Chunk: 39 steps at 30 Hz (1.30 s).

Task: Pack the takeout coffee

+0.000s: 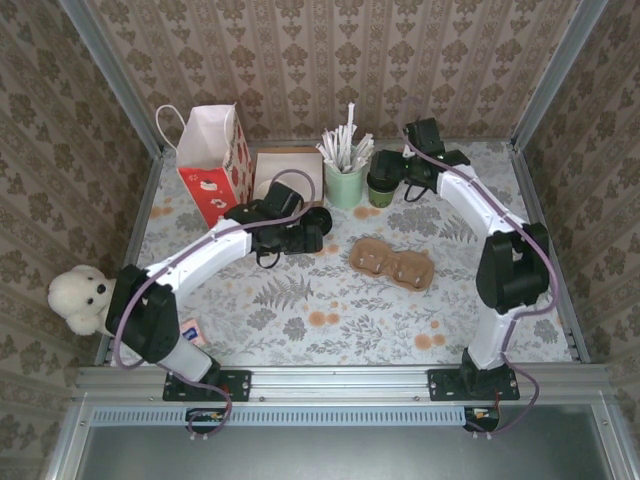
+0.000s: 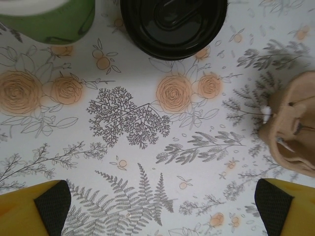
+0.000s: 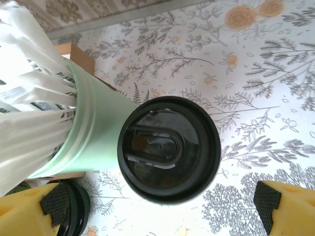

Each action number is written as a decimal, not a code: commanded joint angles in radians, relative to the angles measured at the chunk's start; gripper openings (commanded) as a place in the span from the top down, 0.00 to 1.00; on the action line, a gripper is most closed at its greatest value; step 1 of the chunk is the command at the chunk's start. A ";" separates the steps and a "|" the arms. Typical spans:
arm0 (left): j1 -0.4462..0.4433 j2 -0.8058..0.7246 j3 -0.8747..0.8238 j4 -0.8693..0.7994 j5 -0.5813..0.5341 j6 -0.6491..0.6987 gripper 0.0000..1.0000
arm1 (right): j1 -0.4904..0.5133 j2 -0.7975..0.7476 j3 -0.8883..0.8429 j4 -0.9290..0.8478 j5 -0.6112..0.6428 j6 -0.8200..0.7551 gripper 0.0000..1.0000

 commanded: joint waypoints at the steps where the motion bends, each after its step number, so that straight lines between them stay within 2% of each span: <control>1: 0.023 -0.107 0.013 -0.048 -0.023 -0.002 0.00 | 0.007 -0.134 -0.113 0.032 0.062 0.071 0.00; 5: 0.082 -0.213 0.051 -0.112 -0.083 -0.026 0.00 | 0.007 -0.307 -0.304 0.113 0.040 0.094 0.00; 10: 0.180 -0.328 0.090 -0.142 -0.133 -0.080 0.00 | 0.009 -0.492 -0.495 0.101 0.035 0.119 0.00; 14: 0.311 -0.363 0.137 -0.167 -0.148 -0.164 0.00 | 0.009 -0.605 -0.636 0.145 0.055 0.133 0.00; 18: 0.408 -0.361 0.197 -0.196 -0.246 -0.282 0.00 | 0.009 -0.715 -0.756 0.252 0.049 0.175 0.00; 21: 0.463 -0.339 0.249 -0.257 -0.332 -0.451 0.00 | 0.009 -0.782 -0.839 0.341 0.074 0.204 0.00; 24: 0.505 -0.302 0.282 -0.263 -0.300 -0.560 0.00 | 0.009 -0.822 -0.868 0.360 0.084 0.213 0.00; 29: 0.544 -0.208 0.360 -0.254 -0.210 -0.610 0.01 | 0.010 -0.844 -0.858 0.305 0.094 0.202 0.00; 35: 0.553 -0.025 0.566 -0.456 -0.194 -0.692 0.01 | 0.009 -0.870 -0.866 0.279 0.117 0.197 0.00; 39: 0.554 0.067 0.654 -0.506 -0.156 -0.742 0.00 | 0.010 -0.887 -0.872 0.270 0.121 0.190 0.00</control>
